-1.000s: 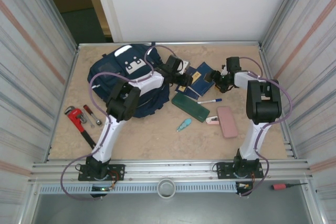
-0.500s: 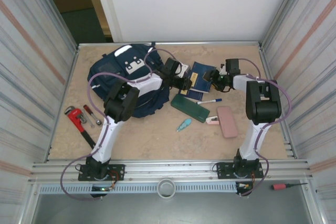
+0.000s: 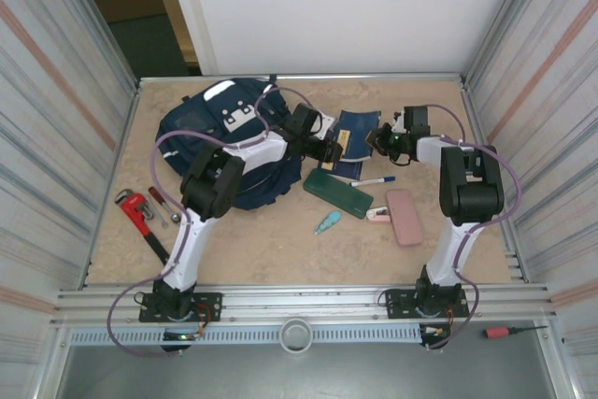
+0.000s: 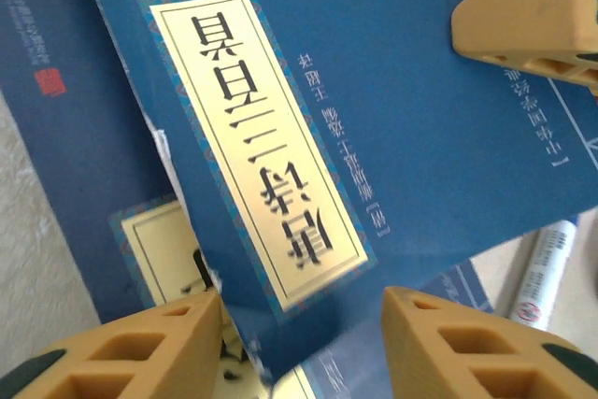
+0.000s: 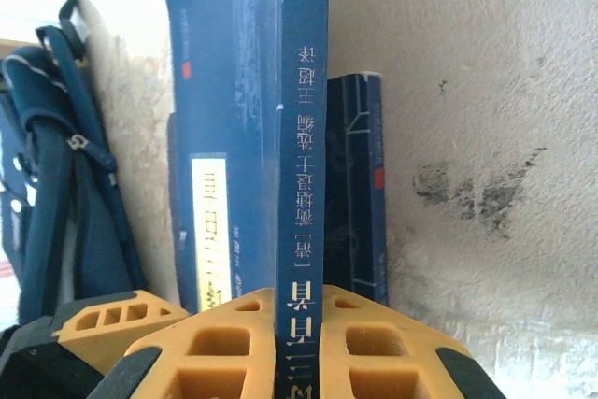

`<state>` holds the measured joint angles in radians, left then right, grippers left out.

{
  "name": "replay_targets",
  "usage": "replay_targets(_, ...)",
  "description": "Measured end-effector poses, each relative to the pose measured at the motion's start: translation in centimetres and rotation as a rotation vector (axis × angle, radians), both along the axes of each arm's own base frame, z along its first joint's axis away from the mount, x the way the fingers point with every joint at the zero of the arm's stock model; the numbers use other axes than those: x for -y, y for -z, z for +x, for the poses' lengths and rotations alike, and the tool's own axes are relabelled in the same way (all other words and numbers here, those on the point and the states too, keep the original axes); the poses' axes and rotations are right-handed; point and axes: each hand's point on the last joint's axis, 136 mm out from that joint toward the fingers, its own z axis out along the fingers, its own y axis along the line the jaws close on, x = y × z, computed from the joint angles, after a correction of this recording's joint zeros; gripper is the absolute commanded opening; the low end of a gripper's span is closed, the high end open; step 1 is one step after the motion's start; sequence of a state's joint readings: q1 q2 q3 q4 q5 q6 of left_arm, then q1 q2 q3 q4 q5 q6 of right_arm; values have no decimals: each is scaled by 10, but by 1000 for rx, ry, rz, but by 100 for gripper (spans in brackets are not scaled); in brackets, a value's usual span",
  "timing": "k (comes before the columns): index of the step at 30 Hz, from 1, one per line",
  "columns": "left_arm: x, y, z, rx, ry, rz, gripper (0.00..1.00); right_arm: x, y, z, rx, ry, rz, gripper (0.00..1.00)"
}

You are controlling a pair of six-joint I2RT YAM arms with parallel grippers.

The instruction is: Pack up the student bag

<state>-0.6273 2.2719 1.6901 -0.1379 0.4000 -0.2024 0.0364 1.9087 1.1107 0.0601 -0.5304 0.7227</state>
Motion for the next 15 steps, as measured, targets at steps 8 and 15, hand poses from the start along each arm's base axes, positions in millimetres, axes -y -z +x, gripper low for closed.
replay_targets(8,-70,-105,-43,256,-28,63,67,-3,-78,2,157,-30,46,0)
replay_targets(15,-177,-113,-34,363,-187,251,72,-14,-136,-7,270,-65,62,0)
